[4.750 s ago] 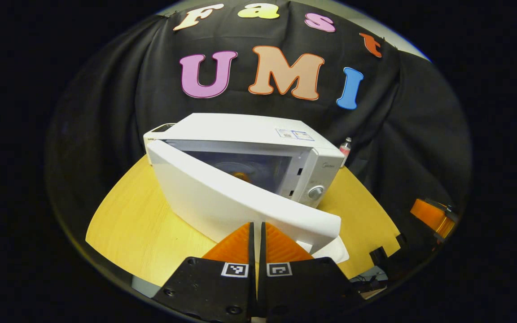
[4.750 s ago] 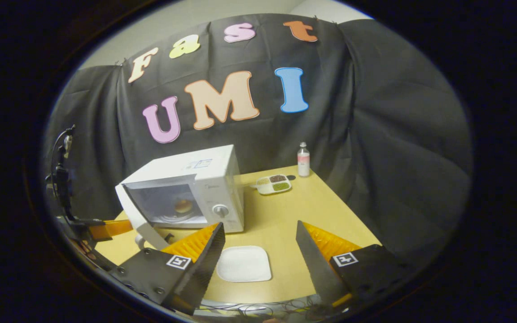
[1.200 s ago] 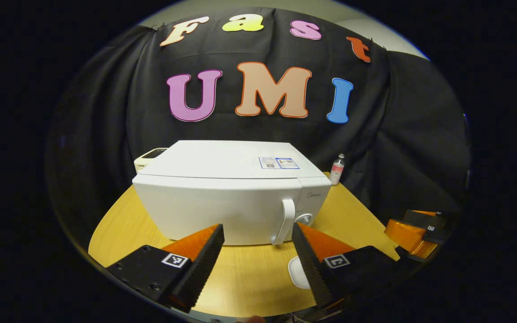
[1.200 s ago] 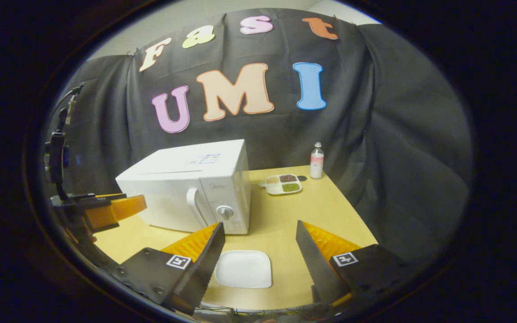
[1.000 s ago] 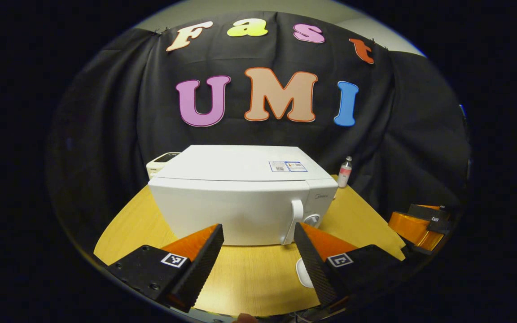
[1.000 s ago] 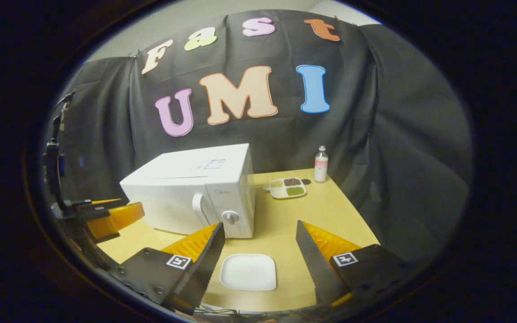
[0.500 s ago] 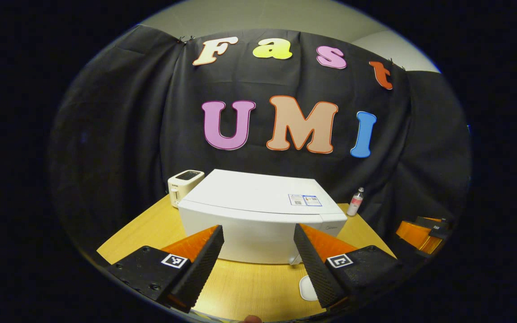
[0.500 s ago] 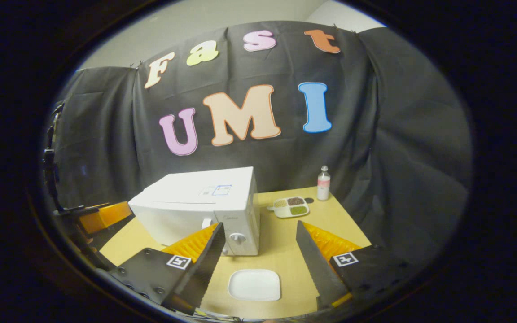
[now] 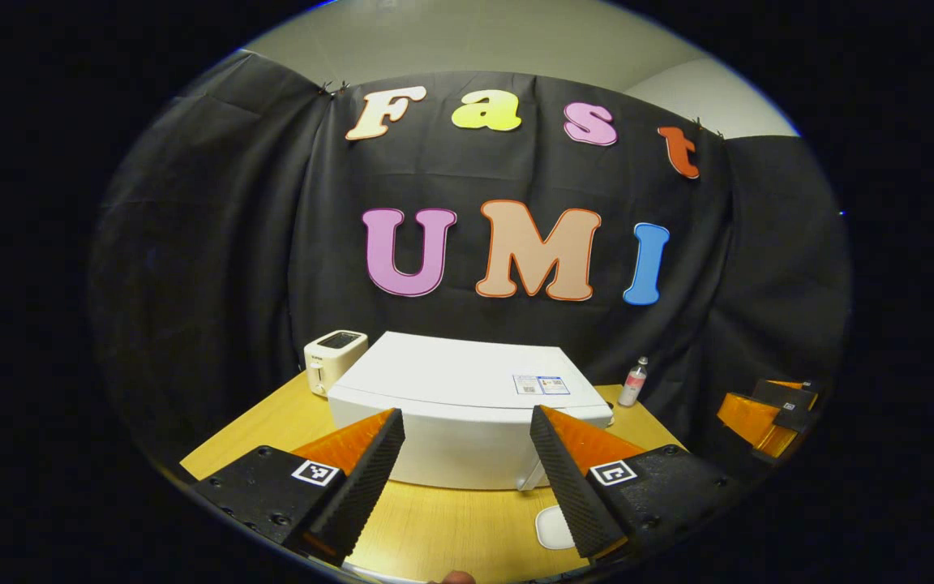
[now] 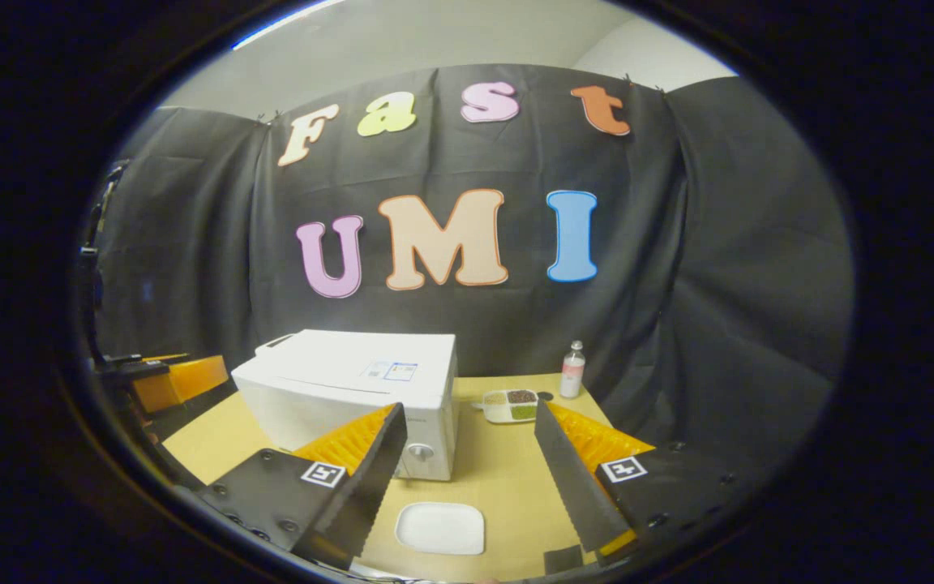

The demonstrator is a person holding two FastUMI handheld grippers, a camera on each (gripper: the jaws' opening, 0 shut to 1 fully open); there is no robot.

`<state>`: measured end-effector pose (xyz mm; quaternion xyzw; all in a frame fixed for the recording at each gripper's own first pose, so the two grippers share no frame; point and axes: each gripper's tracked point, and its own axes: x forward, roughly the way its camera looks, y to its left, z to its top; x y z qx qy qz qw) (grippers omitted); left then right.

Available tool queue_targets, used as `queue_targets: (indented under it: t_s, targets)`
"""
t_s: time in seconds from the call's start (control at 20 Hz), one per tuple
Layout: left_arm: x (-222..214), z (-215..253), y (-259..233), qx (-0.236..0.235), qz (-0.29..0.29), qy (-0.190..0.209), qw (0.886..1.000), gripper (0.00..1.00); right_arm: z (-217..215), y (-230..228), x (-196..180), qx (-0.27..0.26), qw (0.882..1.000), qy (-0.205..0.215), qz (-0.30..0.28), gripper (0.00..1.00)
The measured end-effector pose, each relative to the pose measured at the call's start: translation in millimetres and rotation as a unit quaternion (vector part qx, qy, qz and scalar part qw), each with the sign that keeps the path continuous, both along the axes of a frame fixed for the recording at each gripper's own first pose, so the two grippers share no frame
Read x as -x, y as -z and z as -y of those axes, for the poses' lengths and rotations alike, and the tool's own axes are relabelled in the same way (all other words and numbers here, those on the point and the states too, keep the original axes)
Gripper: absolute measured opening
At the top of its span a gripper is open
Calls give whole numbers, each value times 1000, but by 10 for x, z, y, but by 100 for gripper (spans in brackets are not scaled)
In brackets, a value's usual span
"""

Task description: Open the microwave oven with the left hand, put the food in, and close the microwave oven.

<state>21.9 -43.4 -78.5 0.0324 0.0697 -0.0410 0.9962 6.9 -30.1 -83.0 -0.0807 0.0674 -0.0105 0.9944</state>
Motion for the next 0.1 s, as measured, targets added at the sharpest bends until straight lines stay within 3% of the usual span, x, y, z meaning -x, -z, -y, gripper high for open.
queue_targets:
  t_s: [0.1]
  targets:
    - [38, 47, -10, -9, 4, 3, 1000, 97, -14, -54, 23, 8, 1000, -7, 6, 92]
